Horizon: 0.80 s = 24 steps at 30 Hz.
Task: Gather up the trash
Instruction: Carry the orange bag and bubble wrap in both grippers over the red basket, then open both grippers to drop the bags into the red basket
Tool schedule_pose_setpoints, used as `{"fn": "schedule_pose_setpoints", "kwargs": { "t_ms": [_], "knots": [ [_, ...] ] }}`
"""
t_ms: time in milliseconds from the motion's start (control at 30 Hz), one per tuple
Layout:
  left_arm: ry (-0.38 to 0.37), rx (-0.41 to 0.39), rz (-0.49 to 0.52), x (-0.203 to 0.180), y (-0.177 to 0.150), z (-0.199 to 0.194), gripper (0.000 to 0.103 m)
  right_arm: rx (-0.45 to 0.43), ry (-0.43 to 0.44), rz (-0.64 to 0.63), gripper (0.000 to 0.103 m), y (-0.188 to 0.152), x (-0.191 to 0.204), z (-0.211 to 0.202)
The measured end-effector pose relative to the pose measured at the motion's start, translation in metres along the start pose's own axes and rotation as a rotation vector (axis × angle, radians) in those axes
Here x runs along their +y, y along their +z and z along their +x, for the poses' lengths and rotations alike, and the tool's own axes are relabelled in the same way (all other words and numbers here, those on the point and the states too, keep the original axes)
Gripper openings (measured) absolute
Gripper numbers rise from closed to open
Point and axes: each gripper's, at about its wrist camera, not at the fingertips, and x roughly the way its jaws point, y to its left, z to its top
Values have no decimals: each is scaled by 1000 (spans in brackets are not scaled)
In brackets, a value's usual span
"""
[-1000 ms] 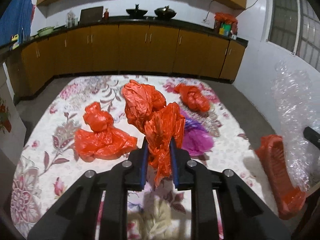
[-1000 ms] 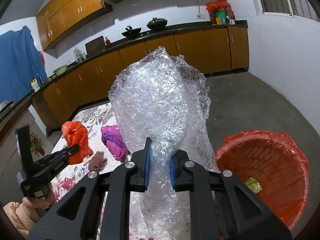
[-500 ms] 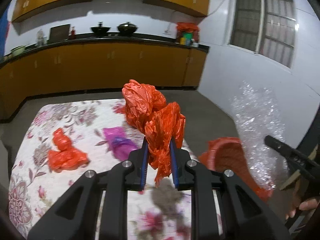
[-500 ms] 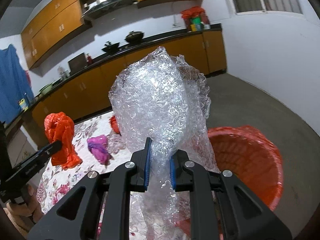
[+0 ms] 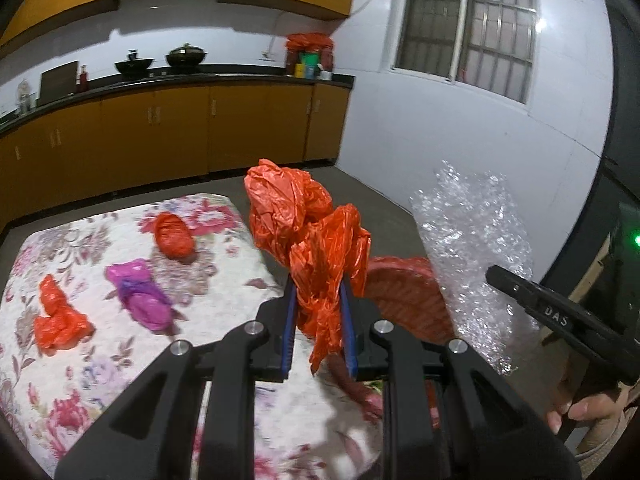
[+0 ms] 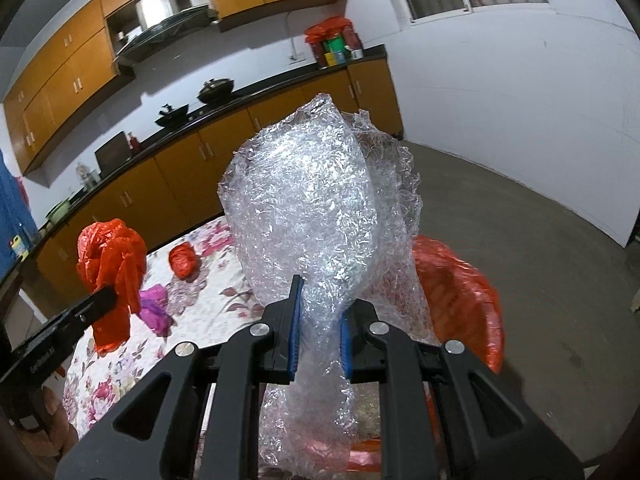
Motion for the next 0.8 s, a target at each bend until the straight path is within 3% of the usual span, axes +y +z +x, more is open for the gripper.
{"fn": "schedule_pose_setpoints", "kwargs": {
  "t_ms": [700, 800],
  "knots": [
    [-108, 127, 47, -50, -16, 66, 22, 28, -37, 73, 18, 9, -16, 23],
    [-114, 148, 44, -52, -20, 77, 25, 36, -38, 78, 27, 9, -18, 28]
  ]
}}
